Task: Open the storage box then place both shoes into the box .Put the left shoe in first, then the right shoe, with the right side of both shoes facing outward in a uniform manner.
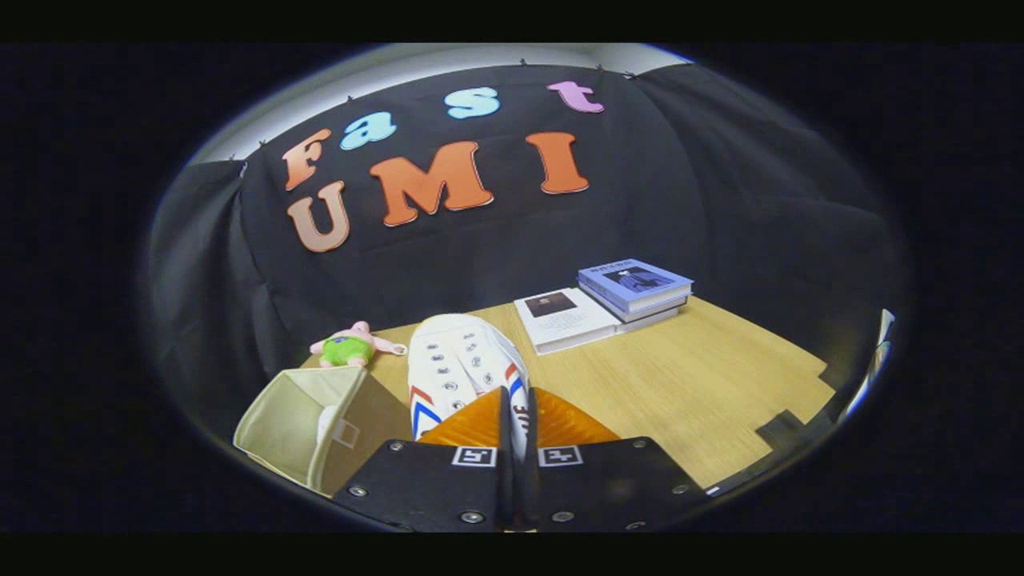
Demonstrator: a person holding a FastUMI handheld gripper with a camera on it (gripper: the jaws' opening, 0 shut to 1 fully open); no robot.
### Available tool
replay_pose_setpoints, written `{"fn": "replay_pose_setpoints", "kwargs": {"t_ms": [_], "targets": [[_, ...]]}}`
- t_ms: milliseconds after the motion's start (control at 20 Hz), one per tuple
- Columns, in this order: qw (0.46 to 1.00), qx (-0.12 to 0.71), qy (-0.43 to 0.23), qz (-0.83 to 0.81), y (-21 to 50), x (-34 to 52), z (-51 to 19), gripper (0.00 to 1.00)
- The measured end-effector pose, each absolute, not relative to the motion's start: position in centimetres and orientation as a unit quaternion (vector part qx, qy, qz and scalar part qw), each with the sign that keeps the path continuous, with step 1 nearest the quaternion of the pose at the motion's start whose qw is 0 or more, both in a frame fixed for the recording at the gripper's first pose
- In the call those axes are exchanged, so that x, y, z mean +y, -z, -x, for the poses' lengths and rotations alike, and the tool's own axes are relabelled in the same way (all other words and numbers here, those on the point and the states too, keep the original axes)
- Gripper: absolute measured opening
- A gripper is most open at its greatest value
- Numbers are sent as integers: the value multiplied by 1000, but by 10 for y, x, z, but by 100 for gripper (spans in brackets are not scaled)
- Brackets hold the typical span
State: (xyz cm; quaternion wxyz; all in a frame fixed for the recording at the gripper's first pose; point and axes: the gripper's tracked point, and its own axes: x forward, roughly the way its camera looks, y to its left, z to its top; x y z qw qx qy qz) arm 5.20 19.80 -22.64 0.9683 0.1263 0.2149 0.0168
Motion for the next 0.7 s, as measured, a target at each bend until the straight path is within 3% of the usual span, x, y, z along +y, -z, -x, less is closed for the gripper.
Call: {"fn": "replay_pose_setpoints", "kwargs": {"t_ms": [700], "targets": [[968, 202, -58, -140, 197, 335, -24, 5]]}}
